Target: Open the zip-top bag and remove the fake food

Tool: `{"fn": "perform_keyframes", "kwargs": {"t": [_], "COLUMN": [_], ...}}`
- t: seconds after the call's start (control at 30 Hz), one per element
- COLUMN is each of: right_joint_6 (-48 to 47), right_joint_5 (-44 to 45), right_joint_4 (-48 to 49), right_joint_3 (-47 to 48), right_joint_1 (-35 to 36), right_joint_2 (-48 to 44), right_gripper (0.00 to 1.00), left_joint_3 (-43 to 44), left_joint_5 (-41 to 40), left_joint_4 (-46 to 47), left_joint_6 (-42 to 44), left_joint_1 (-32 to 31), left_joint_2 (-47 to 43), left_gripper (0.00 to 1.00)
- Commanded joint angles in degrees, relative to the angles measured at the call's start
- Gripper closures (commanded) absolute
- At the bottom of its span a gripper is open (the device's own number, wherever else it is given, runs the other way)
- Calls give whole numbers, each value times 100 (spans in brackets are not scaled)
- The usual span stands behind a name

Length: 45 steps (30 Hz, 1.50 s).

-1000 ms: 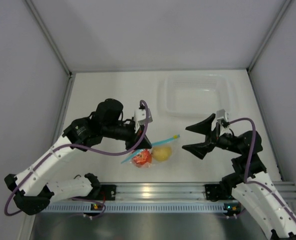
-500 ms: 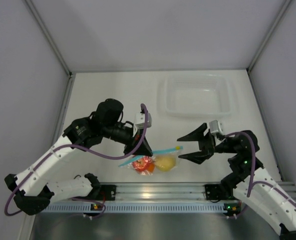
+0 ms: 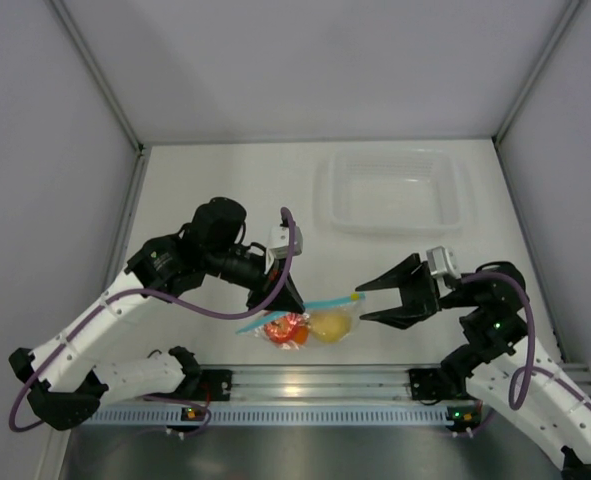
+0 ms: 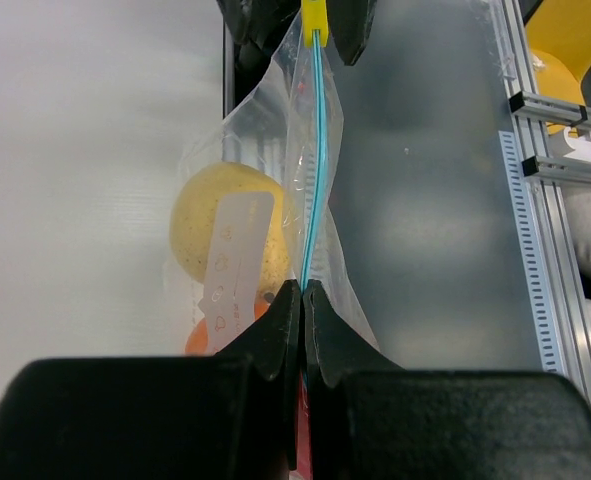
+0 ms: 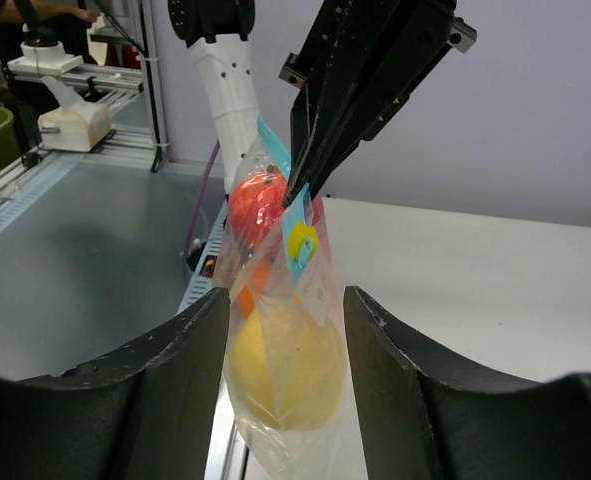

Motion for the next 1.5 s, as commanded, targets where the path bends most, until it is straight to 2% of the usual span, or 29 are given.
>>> {"fn": "perform_keyframes", "kwargs": {"t": [0.0, 0.17, 0.43, 0.73, 0.97, 1.13, 1.47], "right_joint_6": [-63, -64, -64, -230, -213, -257, -239], "right_joint_5": [-220, -176, 52, 96, 140, 123, 140], "right_joint_4": [277, 259, 92, -154, -137, -189, -154], "right_joint_3": [327, 345, 432, 468, 415, 424, 380], "right_joint_1": [153, 223, 249, 258, 258, 258, 267], "right_joint_2": [-38, -56, 6, -3, 24, 41, 41], "right_gripper": [50, 57, 61, 73, 74, 80, 76], "left_joint_3": [71, 98, 63, 107, 107, 124, 115], "left_joint_5": [233, 269, 269, 242, 225, 225, 233], "left_joint_4": [125, 125, 125, 116, 125, 125, 125], "left_joint_6": [129, 120, 129, 129, 120, 129, 138], "left_joint_1": [13, 13, 13, 13, 13, 13, 13], "left_joint_2": [-8, 27, 44, 71, 44, 27, 9], "left_gripper": [100, 100, 100, 100, 100, 100, 100]}}
